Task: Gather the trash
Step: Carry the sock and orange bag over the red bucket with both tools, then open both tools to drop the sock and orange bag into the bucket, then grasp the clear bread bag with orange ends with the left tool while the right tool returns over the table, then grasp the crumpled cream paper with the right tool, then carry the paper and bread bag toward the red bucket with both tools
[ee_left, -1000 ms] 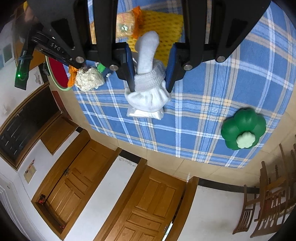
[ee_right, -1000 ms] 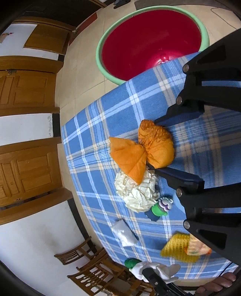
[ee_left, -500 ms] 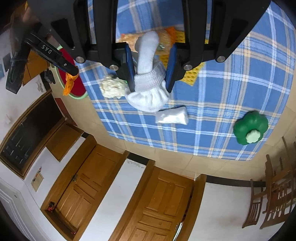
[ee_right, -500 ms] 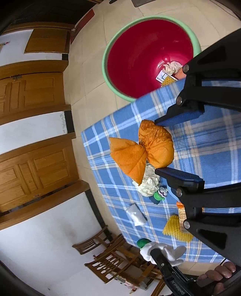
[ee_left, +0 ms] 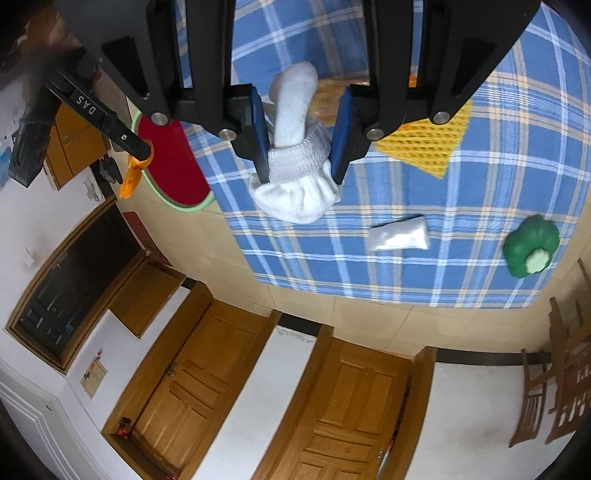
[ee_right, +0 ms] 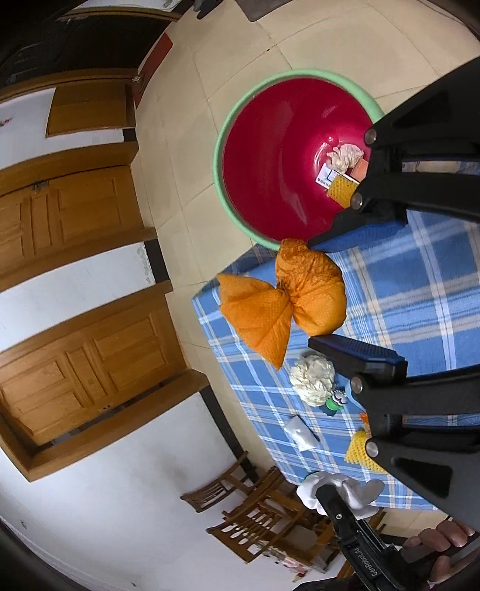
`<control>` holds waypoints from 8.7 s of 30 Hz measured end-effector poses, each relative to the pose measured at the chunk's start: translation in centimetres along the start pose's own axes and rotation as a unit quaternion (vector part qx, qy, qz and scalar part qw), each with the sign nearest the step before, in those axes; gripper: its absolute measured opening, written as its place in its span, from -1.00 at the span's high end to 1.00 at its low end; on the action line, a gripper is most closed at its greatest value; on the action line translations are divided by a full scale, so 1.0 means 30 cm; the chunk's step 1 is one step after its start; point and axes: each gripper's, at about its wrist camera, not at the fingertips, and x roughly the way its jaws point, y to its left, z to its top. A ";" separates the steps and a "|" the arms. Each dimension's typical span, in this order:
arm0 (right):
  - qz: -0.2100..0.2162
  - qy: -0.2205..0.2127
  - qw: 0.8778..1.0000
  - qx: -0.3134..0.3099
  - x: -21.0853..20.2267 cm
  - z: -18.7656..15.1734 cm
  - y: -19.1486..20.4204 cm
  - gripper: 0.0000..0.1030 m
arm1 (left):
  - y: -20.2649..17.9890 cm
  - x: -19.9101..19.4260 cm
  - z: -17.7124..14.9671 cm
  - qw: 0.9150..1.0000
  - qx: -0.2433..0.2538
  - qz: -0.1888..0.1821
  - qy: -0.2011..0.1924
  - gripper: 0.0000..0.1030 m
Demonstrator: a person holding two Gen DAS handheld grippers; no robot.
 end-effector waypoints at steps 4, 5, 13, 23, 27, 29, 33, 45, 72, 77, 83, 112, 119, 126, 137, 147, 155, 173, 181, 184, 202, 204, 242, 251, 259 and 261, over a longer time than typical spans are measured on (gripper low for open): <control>0.000 -0.008 1.000 0.006 -0.029 0.015 -0.044 0.05 | -0.074 0.011 0.005 1.000 0.012 -0.011 0.005 0.40; -0.001 -0.010 1.000 0.007 -0.036 0.020 -0.055 0.05 | -0.088 0.014 0.006 1.000 0.015 -0.013 0.007 0.40; -0.010 -0.029 0.999 0.035 -0.081 0.042 -0.177 0.04 | -0.262 0.068 0.022 0.998 0.060 -0.027 0.017 0.40; -0.018 -0.033 0.996 0.080 -0.093 0.039 -0.320 0.04 | -0.435 0.199 0.001 0.992 0.114 -0.034 0.038 0.40; -0.020 -0.033 0.995 0.093 -0.099 0.025 -0.361 0.04 | -0.496 0.259 -0.014 0.989 0.135 -0.039 0.052 0.39; -0.021 -0.033 0.994 0.100 -0.099 0.022 -0.387 0.04 | -0.526 0.289 -0.026 0.986 0.149 -0.043 0.057 0.39; -0.022 -0.027 0.993 0.116 -0.088 0.017 -0.432 0.04 | -0.580 0.358 -0.061 0.981 0.173 -0.052 0.077 0.39; -0.035 -0.014 0.987 0.156 -0.056 -0.007 -0.546 0.04 | -0.657 0.540 -0.110 0.972 0.199 -0.055 0.115 0.39; -0.037 0.014 0.984 0.172 0.016 -0.027 -0.585 -0.09 | -0.568 0.512 -0.113 0.982 0.142 -0.040 0.122 -0.08; -0.037 0.014 0.984 0.172 0.017 -0.027 -0.581 -0.24 | -0.546 0.486 -0.106 0.984 0.132 -0.034 0.116 -0.09; -0.036 0.011 0.984 0.173 0.008 -0.023 -0.571 -0.25 | -0.515 0.445 -0.096 0.986 0.120 -0.029 0.109 -0.09; 0.025 0.007 0.995 0.097 -0.061 -0.025 -0.313 -0.34 | -0.182 0.119 -0.096 0.997 0.038 0.062 0.040 -0.17; 0.034 0.012 0.996 0.080 -0.060 -0.034 -0.252 -0.36 | -0.086 0.079 -0.117 0.995 0.021 0.092 0.041 -0.19; 0.038 0.019 0.997 0.070 -0.054 -0.043 -0.220 -0.37 | -0.017 0.098 -0.152 0.991 0.023 0.120 0.057 -0.41; 0.036 0.032 0.997 0.067 -0.034 -0.055 -0.209 -0.38 | 0.045 0.177 -0.188 0.985 0.025 0.151 0.085 -0.74; 0.036 0.040 0.996 0.068 -0.018 -0.063 -0.210 -0.38 | 0.074 0.215 -0.201 0.984 0.008 0.153 0.094 -0.78; 0.040 0.045 0.996 0.066 -0.007 -0.076 -0.199 -0.38 | 0.073 0.206 -0.207 0.985 0.012 0.147 0.085 -0.73; 0.049 0.067 0.996 0.023 0.045 -0.087 -0.073 -0.38 | 0.066 0.053 -0.126 0.992 0.006 0.125 0.018 -0.72; 0.061 0.074 0.995 -0.015 0.093 -0.054 0.043 -0.38 | 0.125 0.056 -0.078 0.987 0.000 0.158 0.007 -0.72; 0.065 0.073 0.995 -0.027 0.115 -0.032 0.089 -0.38 | 0.147 0.064 -0.061 0.986 -0.003 0.165 0.004 -0.72; 0.058 0.107 0.990 -0.074 0.403 -0.004 0.305 -0.38 | 0.294 0.159 -0.008 0.983 -0.035 0.181 0.004 -0.72; 0.056 0.108 0.989 -0.079 0.436 -0.006 0.318 -0.38 | 0.305 0.168 -0.007 0.983 -0.037 0.182 0.004 -0.72; 0.078 0.069 0.992 -0.072 0.299 -0.014 0.274 0.12 | 0.221 0.116 -0.011 0.987 -0.026 0.158 -0.007 -0.72; 0.074 0.045 0.995 -0.055 0.185 -0.010 0.201 0.12 | 0.129 0.086 -0.018 0.990 -0.005 0.138 -0.009 -0.72; 0.056 0.031 0.998 -0.031 0.104 -0.013 0.100 0.12 | 0.046 0.075 -0.034 0.994 0.010 0.109 0.001 -0.72; 0.050 0.027 0.998 -0.023 0.088 -0.011 0.066 0.12 | 0.027 0.075 -0.037 0.995 0.011 0.096 0.006 -0.72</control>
